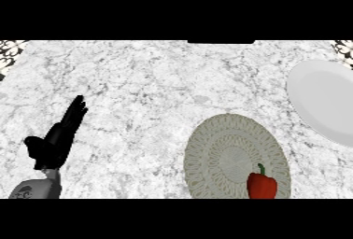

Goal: Pick the pear from the placemat and place it in the plate

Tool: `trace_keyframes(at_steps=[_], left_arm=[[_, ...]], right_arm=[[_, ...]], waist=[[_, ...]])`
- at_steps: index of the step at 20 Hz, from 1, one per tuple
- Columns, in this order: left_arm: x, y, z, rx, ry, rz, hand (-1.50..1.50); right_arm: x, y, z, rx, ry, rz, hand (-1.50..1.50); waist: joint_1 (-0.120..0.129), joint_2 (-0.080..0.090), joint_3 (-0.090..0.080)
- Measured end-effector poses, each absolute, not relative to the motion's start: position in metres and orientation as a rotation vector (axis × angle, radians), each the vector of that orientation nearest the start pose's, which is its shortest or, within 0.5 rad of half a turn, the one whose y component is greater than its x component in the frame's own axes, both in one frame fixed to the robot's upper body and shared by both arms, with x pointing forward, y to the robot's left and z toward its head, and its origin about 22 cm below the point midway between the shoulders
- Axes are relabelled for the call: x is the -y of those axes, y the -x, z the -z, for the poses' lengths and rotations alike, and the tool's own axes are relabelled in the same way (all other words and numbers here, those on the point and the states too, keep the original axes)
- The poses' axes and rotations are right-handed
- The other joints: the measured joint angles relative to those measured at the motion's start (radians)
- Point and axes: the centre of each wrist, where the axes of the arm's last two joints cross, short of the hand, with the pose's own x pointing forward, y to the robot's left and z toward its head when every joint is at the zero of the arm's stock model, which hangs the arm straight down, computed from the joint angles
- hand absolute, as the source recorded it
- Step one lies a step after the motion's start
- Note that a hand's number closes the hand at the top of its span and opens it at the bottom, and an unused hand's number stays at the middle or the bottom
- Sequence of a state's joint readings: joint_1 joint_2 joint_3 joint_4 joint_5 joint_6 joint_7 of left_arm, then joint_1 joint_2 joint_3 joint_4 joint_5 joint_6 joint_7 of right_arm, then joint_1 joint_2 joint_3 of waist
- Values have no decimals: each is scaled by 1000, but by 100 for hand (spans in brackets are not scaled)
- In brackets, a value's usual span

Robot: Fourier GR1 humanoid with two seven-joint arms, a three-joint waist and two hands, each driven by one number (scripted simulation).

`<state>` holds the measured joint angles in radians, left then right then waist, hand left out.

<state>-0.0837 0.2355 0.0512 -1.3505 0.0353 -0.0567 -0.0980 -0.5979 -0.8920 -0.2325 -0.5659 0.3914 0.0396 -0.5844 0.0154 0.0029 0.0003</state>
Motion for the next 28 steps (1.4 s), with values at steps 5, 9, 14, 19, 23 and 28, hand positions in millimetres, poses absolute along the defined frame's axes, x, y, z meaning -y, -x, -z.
trace_keyframes(at_steps=[5, 9, 14, 19, 23, 28], left_arm=[[-300, -257, 18, 1523, -140, 155, 0], [-299, -260, 15, 1526, -137, 160, 0], [-296, -266, 17, 1529, -133, 156, 0], [-292, -267, 19, 1531, -134, 156, 0], [-294, -262, 20, 1535, -137, 154, 0], [-294, -258, 23, 1527, -137, 152, 0]], right_arm=[[502, -336, -121, 1577, 924, -551, -150], [487, -350, -111, 1520, 918, -468, -150], [476, -361, -101, 1465, 877, -381, -150], [481, -359, -100, 1541, 816, -190, -150], [511, -340, -111, 1602, 744, -8, -150], [546, -300, -101, 1650, 629, 158, -150]], waist=[[2, 2, 0], [5, 3, 0], [8, 5, 1], [8, 6, 2], [6, 7, 3], [3, 8, 4]])
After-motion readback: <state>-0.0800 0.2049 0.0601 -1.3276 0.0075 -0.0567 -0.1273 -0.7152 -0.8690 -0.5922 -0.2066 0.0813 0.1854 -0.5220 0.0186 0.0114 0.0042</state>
